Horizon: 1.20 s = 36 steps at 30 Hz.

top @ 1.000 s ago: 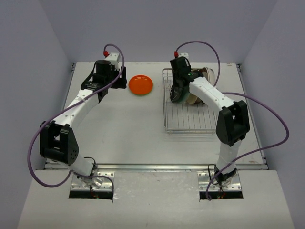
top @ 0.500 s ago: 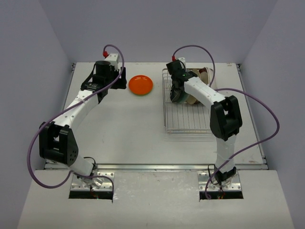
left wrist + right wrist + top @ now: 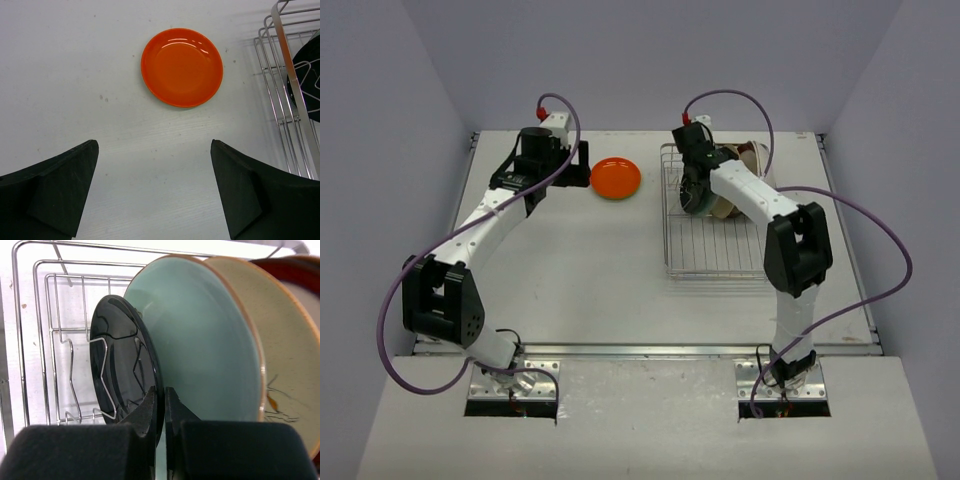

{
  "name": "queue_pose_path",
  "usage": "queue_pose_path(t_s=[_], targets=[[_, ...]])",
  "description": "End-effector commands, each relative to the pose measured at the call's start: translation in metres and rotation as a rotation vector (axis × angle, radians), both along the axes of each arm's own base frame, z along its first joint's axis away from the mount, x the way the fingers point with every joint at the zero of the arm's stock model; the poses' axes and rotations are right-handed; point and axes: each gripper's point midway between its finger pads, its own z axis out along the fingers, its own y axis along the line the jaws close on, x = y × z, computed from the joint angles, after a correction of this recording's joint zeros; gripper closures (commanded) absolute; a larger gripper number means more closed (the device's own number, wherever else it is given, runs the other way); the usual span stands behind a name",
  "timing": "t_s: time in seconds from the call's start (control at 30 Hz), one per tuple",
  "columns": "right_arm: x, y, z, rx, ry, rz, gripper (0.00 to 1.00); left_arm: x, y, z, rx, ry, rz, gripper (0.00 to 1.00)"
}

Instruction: Unload the plates from the dish rack

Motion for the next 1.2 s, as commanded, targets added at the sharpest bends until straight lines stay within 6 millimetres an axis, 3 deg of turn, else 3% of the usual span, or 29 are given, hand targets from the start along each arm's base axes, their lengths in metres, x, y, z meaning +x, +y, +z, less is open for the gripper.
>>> queue_pose_path(t_s=[0.0,0.23,0.33,0.4,0.6,0.77,1.0,1.07,1.17], targets=[[0.017,0.007,0.114,0.057,-0.275,0.03,1.0,0.01,-0.009,0.019,-0.011,-0.038,-0.025,0.02],[0.013,0.008,0.192,0.054,-0.457,0.086,1.0,0.013,-0.015,0.034,-0.044,-0.06,-0.045,0.0],[0.005,0.014,0.213,0.085,-0.492,0.157,1.0,0.009,-0.028,0.046,-0.096,-0.08,-0.131,0.0],[-0.009,0.037,0.224,0.174,-0.474,0.302,1.0,-0.01,-0.058,0.065,-0.202,-0.114,-0.348,0.01],[-0.056,0.1,0.213,0.453,-0.353,0.627,1.0,-0.038,-0.089,0.094,-0.383,-0.135,-0.537,0.08],[-0.081,0.129,0.21,0.596,-0.269,0.764,1.0,-0.047,-0.1,0.095,-0.456,-0.09,-0.599,0.23],[-0.099,0.148,0.202,0.701,-0.186,0.851,1.0,-0.052,-0.107,0.089,-0.509,-0.035,-0.64,0.37],[-0.099,0.151,0.199,0.718,-0.172,0.851,1.0,-0.054,-0.109,0.086,-0.54,-0.017,-0.656,0.45],[-0.099,0.151,0.193,0.724,-0.159,0.842,1.0,-0.052,-0.108,0.081,-0.587,0.014,-0.661,0.65]])
